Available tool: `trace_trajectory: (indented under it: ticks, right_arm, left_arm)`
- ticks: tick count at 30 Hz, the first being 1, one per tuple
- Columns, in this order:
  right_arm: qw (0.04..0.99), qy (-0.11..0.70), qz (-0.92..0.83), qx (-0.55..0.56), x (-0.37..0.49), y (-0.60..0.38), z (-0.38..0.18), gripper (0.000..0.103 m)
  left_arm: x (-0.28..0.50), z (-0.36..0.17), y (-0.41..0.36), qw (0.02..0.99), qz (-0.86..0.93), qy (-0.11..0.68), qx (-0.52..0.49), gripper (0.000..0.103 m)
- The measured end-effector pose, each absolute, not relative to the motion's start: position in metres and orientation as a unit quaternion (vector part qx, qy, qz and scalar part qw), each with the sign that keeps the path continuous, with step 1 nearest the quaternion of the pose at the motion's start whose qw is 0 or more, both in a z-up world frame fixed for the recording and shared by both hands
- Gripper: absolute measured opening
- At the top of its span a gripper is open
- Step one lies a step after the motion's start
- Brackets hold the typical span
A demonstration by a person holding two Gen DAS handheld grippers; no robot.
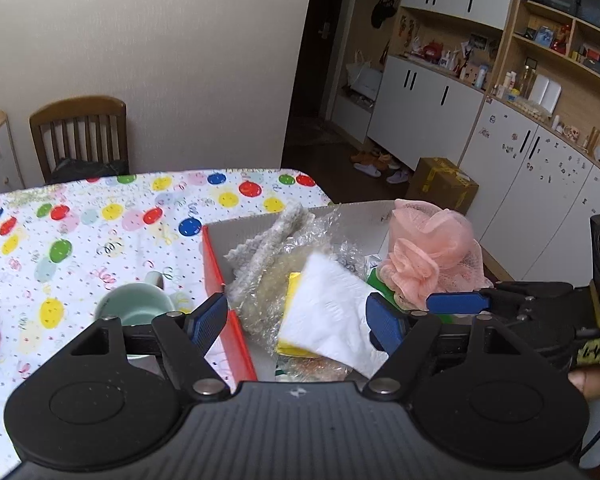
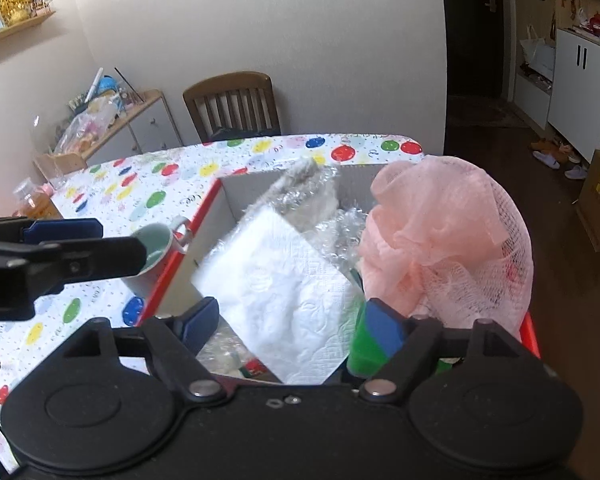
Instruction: Organize soft objects
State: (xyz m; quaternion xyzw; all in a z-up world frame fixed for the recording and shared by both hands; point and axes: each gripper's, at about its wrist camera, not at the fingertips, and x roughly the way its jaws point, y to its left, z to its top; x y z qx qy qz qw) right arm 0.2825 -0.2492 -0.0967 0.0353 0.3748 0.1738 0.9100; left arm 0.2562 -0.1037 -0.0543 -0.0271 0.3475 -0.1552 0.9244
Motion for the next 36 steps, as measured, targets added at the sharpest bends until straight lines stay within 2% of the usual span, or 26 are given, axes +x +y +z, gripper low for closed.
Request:
trace_trajectory:
  ticks: [4,10,16,23,36]
  right_arm:
    - [0.917,0.356,0.178,0.042,0.267,-0.25,-0.083,0.085]
    - [0.93,0.322,0.173,0.051,0.24,-0.25,-0.057,0.092]
    - [0.943,0.288,0.158,0.054,0.211,-0.249,-0.037,0.102]
    - [0.95,0.27,0.143,0.061,0.181,-0.245,-0.028,0.103]
    - [0.968,0.225,0.098,0.056,0.136,-0.229,-0.02,0.103]
  left_arm:
    - [0.243,-0.046,-0.096,0.928,-0.157,0.336,-0.017,0.083]
    - [0.222,-0.037,-0.085,0.931,-0.163,0.326,-0.015,0.085]
    - [0.202,-0.027,-0.078,0.935,-0.174,0.31,-0.006,0.094]
    - [0.178,-0.018,-0.071,0.938,-0.18,0.297,-0.002,0.103]
    - [0.138,-0.005,-0.061,0.946,-0.164,0.278,0.01,0.103]
